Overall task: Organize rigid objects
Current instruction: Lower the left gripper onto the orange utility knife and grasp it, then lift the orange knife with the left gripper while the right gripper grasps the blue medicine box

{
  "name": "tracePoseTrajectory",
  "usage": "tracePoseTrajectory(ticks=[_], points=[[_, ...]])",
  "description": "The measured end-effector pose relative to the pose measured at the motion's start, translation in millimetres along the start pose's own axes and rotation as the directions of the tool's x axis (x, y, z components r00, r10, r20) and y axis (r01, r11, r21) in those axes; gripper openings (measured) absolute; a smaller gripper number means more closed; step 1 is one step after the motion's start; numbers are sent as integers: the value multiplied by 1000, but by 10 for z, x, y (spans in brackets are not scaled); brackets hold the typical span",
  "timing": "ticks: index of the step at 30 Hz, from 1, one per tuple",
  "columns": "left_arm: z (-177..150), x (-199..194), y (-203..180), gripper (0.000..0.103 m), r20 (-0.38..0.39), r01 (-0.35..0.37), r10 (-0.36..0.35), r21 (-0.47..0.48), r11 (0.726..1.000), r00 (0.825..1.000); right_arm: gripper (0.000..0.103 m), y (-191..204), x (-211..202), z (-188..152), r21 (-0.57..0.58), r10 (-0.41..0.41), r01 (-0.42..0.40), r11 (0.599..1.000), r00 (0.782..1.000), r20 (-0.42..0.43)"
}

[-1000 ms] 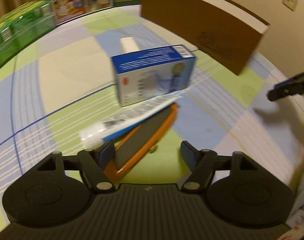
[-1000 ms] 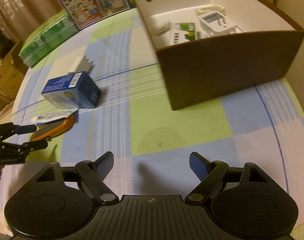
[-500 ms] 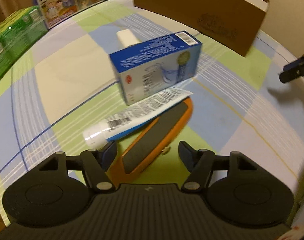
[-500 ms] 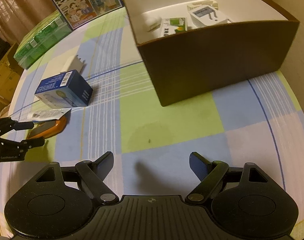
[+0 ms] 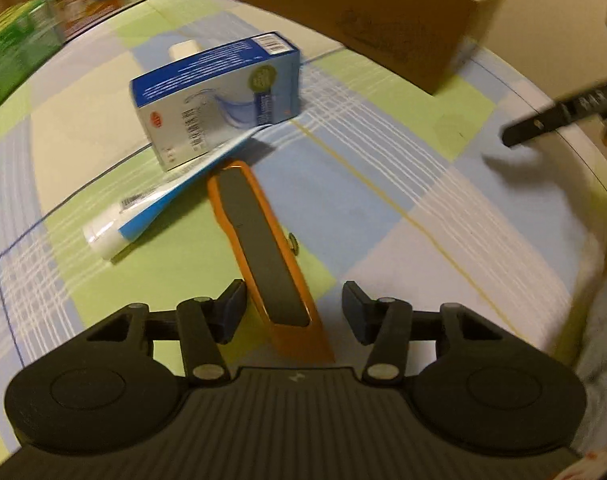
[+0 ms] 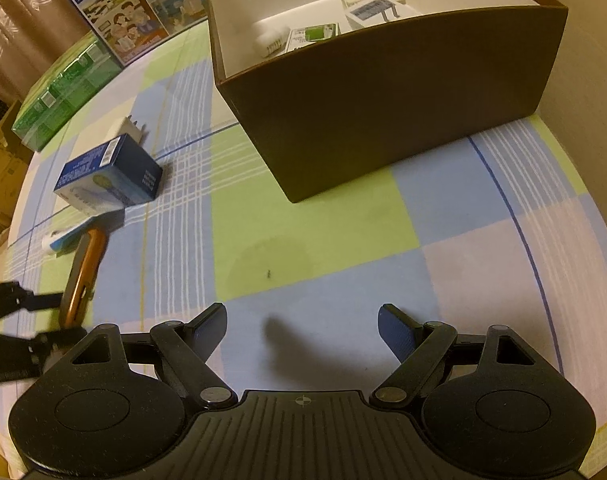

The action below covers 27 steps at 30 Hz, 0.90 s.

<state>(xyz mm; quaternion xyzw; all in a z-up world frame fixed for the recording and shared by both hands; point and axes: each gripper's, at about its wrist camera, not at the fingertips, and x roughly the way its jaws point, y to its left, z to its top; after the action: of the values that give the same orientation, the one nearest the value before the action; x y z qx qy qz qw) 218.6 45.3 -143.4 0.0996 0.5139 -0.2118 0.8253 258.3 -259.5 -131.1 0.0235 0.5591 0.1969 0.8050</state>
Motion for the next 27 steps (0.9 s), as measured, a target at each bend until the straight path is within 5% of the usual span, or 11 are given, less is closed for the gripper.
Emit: tracePoseTrajectory(ticks=[7, 27], points=[[133, 51, 21, 39, 18, -88, 93, -199, 976, 995, 80, -9, 21, 0, -7, -2, 2, 1000, 1000, -6], [204, 87, -86, 30, -4, -211, 215, -211, 954, 977, 80, -54, 13, -55, -16, 3, -3, 1000, 1000, -1]])
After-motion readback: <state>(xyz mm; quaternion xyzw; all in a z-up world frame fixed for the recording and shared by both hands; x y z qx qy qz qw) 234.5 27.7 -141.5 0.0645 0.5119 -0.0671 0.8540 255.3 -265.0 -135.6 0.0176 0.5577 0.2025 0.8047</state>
